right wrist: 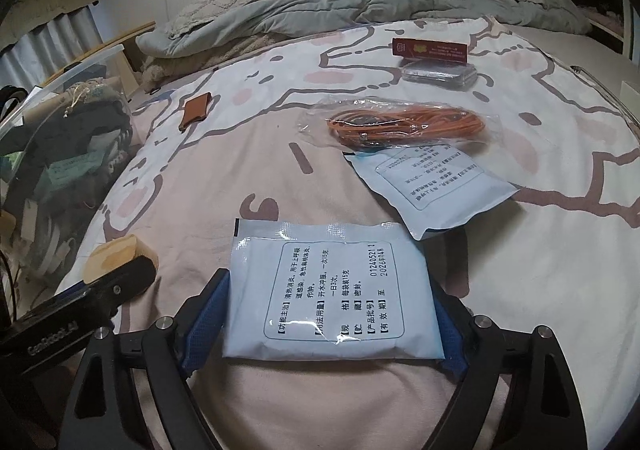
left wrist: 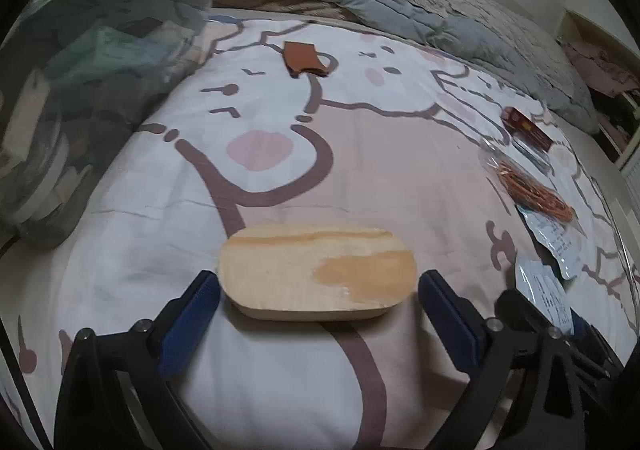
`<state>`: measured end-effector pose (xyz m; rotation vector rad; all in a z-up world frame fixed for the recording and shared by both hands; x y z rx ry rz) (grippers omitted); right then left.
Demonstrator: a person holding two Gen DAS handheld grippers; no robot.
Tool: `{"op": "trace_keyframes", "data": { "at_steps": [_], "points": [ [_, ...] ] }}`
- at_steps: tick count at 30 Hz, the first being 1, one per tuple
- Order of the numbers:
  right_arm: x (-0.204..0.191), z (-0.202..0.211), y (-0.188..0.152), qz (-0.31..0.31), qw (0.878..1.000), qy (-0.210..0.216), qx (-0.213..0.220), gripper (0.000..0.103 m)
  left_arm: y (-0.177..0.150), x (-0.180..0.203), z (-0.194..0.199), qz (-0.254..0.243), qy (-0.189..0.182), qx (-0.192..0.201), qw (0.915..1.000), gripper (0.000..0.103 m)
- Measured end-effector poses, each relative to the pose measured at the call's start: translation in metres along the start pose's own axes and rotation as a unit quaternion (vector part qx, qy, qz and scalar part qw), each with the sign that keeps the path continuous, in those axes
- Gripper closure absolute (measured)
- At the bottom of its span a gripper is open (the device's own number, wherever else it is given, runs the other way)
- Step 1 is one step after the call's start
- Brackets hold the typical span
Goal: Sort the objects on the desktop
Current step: 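Lift the wooden block with the left tool while the right tool lifts the white packet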
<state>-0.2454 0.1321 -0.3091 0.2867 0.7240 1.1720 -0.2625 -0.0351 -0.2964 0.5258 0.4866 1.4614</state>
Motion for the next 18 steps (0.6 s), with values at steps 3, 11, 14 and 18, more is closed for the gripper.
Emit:
{"op": "trace_keyframes", "data": {
  "at_steps": [3, 11, 14, 18],
  "points": [
    [-0.001, 0.0, 0.0, 0.001, 1.0, -0.001, 0.001, 0.014, 0.001, -0.001, 0.003, 0.005, -0.004, 0.009, 0.9999, 0.013],
    [-0.003, 0.009, 0.001, 0.003, 1.0, 0.01, 0.016, 0.019, -0.002, -0.006, 0.016, 0.019, -0.021, 0.032, 0.9991, 0.013],
    [-0.007, 0.015, 0.002, 0.01, 1.0, 0.015, 0.024, 0.019, -0.004, -0.007, 0.022, 0.014, -0.017, 0.037, 0.9991, 0.013],
    [-0.011, 0.025, 0.005, 0.016, 0.999, 0.025, 0.033, 0.019, -0.002, -0.009, 0.031, 0.004, -0.007, 0.051, 0.9987, 0.013]
  ]
}}
Point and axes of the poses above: each gripper's, at about its wrist camera, not at the fingertips, and z roughly against the way its jaws point, x to its right, y to its top, the point moved 7 cm from there along -z, roughly the way its jaws point, and after that the axes turned 12 degrees about -z, right-handed, at the moved point
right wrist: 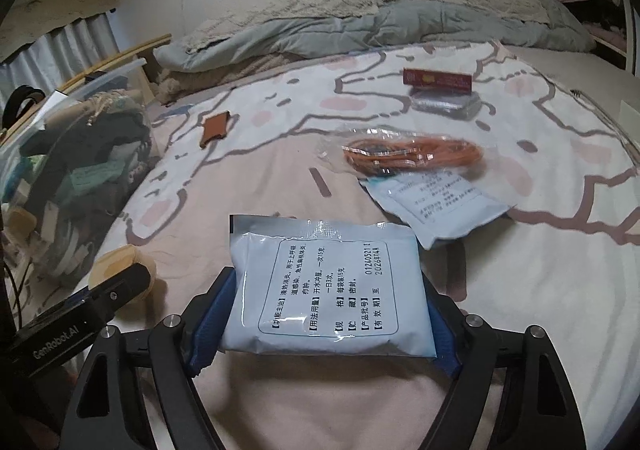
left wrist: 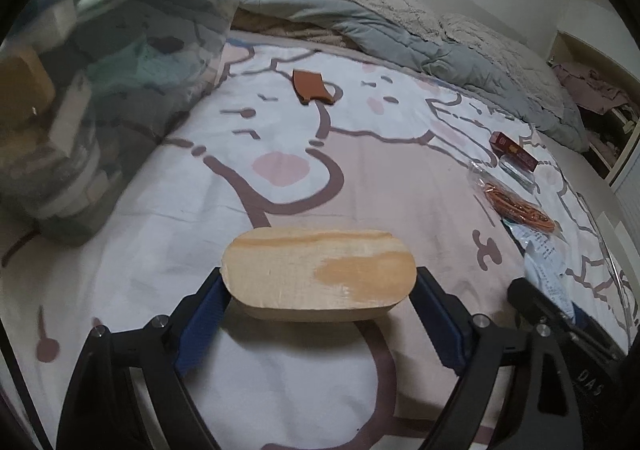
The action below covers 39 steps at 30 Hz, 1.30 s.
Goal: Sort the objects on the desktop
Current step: 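Lift the wooden block with the left tool while the right tool lifts the white packet, then carry the wooden block over the clear plastic bin with the left tool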
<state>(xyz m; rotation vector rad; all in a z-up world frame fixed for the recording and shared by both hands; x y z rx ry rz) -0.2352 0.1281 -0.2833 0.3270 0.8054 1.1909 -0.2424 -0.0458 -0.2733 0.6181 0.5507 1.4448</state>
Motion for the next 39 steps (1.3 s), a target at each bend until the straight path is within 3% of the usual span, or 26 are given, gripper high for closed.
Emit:
{"op": "trace_keyframes", "data": {
  "at_steps": [8, 18, 26, 32, 33, 39],
  "points": [
    [-0.01, 0.017, 0.006, 0.014, 1.0, 0.014, 0.0, 0.019, 0.009, -0.003, 0.02, -0.013, 0.0, 0.027, 0.9996, 0.013],
    [-0.033, 0.06, 0.034, 0.027, 0.998, 0.058, 0.024, 0.019, 0.043, -0.012, 0.067, -0.014, -0.015, 0.083, 0.9963, 0.013],
    [-0.064, 0.089, 0.049, 0.055, 0.993, 0.101, 0.016, 0.019, 0.065, -0.026, 0.103, -0.014, -0.016, 0.116, 0.993, 0.013],
    [-0.092, 0.109, 0.061, 0.067, 0.987, 0.144, 0.014, 0.019, 0.091, -0.057, 0.14, -0.021, 0.011, 0.156, 0.9875, 0.013],
    [-0.096, 0.113, 0.063, 0.069, 0.986, 0.15, 0.015, 0.019, 0.095, -0.061, 0.146, -0.022, 0.002, 0.162, 0.9865, 0.013],
    [-0.124, 0.126, 0.072, 0.078, 0.98, 0.18, 0.02, 0.019, 0.119, -0.1, 0.181, -0.032, 0.054, 0.193, 0.9792, 0.013]
  ]
}}
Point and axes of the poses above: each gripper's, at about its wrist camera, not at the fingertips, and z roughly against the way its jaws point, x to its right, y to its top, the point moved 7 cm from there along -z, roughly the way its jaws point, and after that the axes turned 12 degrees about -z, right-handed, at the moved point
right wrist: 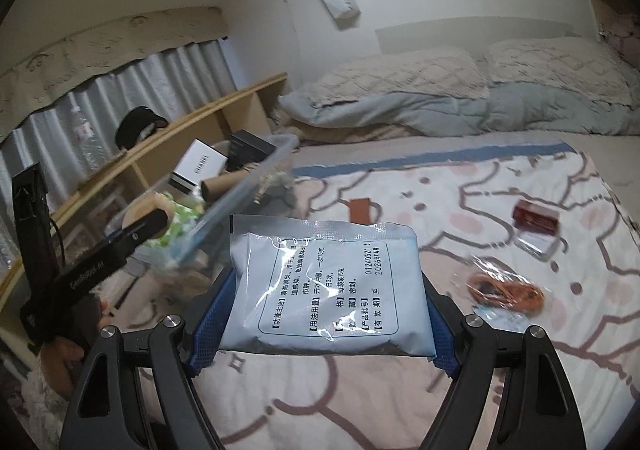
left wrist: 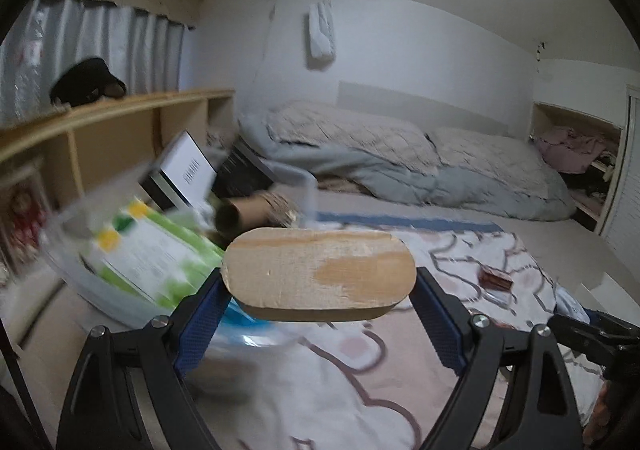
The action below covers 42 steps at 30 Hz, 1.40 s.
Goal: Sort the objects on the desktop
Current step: 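Carry the wooden block over the clear plastic bin with the left tool, then open the left tool to drop the wooden block into the bin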
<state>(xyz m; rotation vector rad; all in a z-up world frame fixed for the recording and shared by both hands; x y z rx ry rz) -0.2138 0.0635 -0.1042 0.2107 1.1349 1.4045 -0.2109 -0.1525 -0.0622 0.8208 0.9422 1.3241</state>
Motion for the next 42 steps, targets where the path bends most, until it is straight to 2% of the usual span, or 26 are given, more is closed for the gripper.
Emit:
{"op": "trace_keyframes", "data": {
  "at_steps": [6, 12, 18, 25, 30, 36, 39, 42],
  "points": [
    [-0.031, -0.005, 0.01, 0.018, 1.0, 0.024, -0.004, 0.019, 0.021, -0.047, 0.013, -0.014, 0.039, 0.018, 0.999, 0.013],
    [-0.061, -0.007, 0.021, 0.034, 0.998, 0.049, -0.004, 0.019, 0.027, -0.084, 0.015, -0.01, 0.058, 0.011, 0.9982, 0.013],
    [-0.088, -0.013, 0.034, 0.045, 0.997, 0.069, -0.007, 0.019, 0.021, -0.112, 0.004, -0.011, 0.077, -0.014, 0.9969, 0.013],
    [-0.117, -0.019, 0.05, 0.056, 0.995, 0.087, -0.007, 0.019, 0.016, -0.133, -0.008, -0.006, 0.082, -0.033, 0.9961, 0.013],
    [-0.136, -0.024, 0.058, 0.064, 0.993, 0.096, -0.01, 0.019, 0.011, -0.147, -0.022, 0.001, 0.07, -0.054, 0.9961, 0.013],
    [-0.155, -0.035, 0.055, 0.079, 0.992, 0.1, -0.021, 0.019, -0.007, -0.151, -0.037, -0.014, 0.048, -0.104, 0.9934, 0.013],
    [-0.162, -0.043, 0.053, 0.078, 0.991, 0.104, -0.032, 0.019, -0.019, -0.153, -0.046, -0.035, 0.067, -0.131, 0.9885, 0.012],
    [-0.17, -0.053, 0.052, 0.074, 0.99, 0.109, -0.046, 0.019, -0.026, -0.156, -0.05, -0.054, 0.092, -0.134, 0.9852, 0.007]
  ]
}}
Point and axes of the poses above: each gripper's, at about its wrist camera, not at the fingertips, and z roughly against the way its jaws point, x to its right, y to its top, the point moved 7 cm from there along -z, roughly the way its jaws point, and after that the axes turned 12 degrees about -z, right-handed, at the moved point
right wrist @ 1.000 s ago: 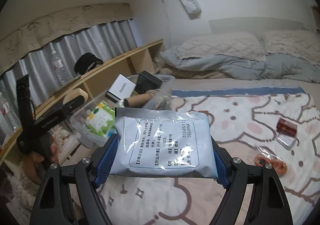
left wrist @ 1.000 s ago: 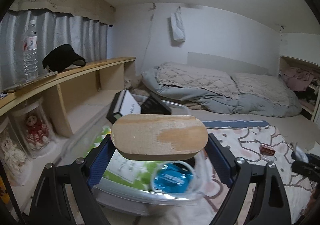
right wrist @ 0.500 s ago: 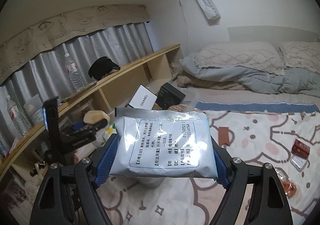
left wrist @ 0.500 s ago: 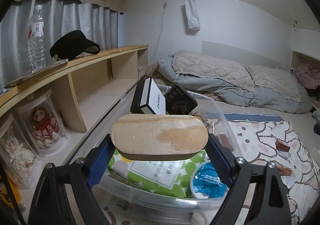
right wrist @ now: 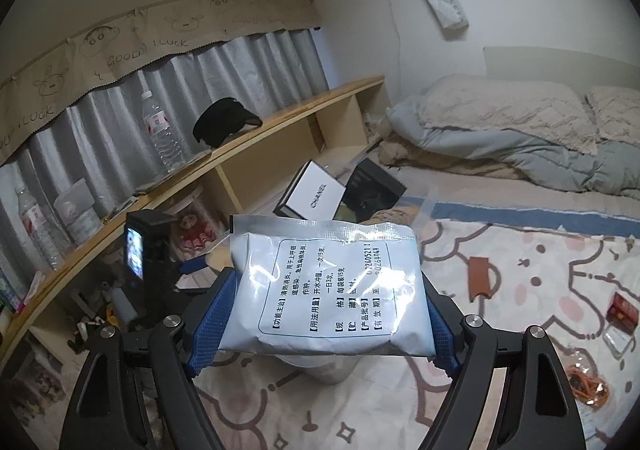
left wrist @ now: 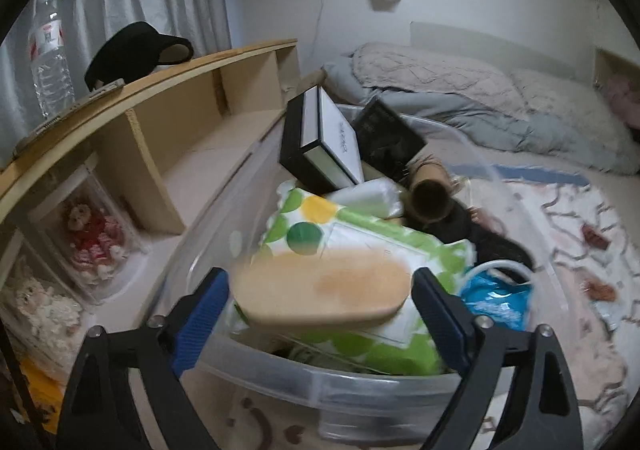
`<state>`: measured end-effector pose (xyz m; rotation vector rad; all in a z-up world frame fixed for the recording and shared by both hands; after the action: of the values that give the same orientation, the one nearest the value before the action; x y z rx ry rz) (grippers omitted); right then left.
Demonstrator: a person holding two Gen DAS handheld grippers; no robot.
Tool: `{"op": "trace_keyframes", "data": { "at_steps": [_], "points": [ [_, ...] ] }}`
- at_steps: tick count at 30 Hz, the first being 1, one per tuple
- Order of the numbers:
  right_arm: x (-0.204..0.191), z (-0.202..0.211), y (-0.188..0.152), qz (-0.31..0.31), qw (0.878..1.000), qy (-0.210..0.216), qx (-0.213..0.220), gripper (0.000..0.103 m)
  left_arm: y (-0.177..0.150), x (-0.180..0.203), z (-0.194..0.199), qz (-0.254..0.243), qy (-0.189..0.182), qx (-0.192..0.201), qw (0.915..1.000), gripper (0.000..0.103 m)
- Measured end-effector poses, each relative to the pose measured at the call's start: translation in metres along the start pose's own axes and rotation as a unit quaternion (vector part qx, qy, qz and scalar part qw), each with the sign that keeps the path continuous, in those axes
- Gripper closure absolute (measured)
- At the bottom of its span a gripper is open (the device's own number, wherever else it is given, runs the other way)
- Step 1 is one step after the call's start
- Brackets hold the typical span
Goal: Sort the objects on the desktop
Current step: 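Open the left tool to drop the wooden block into the bin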
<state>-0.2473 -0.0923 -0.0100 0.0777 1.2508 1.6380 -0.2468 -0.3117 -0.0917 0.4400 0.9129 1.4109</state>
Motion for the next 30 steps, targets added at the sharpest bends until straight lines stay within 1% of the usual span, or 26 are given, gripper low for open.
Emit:
{"op": "trace_keyframes", "data": {
  "at_steps": [1, 5, 13, 16, 18, 24, 25, 26, 28, 30],
  "points": [
    [-0.002, -0.005, 0.0, -0.001, 1.0, 0.001, -0.005, 0.019, -0.001, -0.001, 0.0, -0.003, 0.003, 0.001, 1.0, 0.006],
    [-0.008, -0.022, -0.001, 0.007, 1.0, -0.002, -0.022, 0.019, -0.002, -0.004, 0.005, -0.004, 0.004, 0.007, 1.0, 0.005],
    [-0.021, -0.069, -0.01, -0.004, 0.997, 0.002, -0.073, 0.019, -0.006, -0.021, 0.043, 0.04, -0.015, 0.041, 0.9982, 0.005],
    [-0.029, -0.091, -0.014, 0.018, 0.996, -0.012, -0.087, 0.019, -0.01, -0.025, 0.054, 0.043, -0.017, 0.045, 0.9979, 0.005],
    [-0.031, -0.106, -0.016, 0.036, 0.994, -0.029, -0.098, 0.019, -0.013, -0.026, 0.059, 0.043, -0.019, 0.044, 0.9979, 0.005],
    [-0.03, -0.138, -0.029, 0.036, 0.989, -0.049, -0.136, 0.019, -0.022, -0.026, 0.067, 0.043, -0.019, 0.045, 0.9979, 0.005],
    [-0.029, -0.142, -0.034, 0.042, 0.987, -0.058, -0.143, 0.013, -0.024, -0.026, 0.068, 0.043, -0.017, 0.043, 0.998, 0.005],
    [-0.028, -0.144, -0.037, 0.05, 0.986, -0.068, -0.141, 0.01, -0.025, -0.026, 0.069, 0.042, -0.015, 0.043, 0.9981, 0.005],
    [-0.026, -0.143, -0.039, 0.072, 0.986, -0.087, -0.125, 0.0, -0.027, -0.025, 0.069, 0.041, -0.013, 0.041, 0.9982, 0.001],
    [-0.023, -0.139, -0.036, 0.074, 0.987, -0.093, -0.112, 0.0, -0.029, -0.024, 0.071, 0.042, -0.014, 0.042, 0.9981, 0.001]
  ]
}}
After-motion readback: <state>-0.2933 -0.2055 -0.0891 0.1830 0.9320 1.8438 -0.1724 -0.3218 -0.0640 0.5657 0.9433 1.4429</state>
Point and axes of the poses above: each gripper's, at about its wrist camera, not at the fingertips, and z roughly against the way its jaws point, x to its right, y to its top, the point moved 7 cm from there along -z, roughly the way its jaws point, and after that the axes turned 12 degrees about -z, right-handed, at the moved point
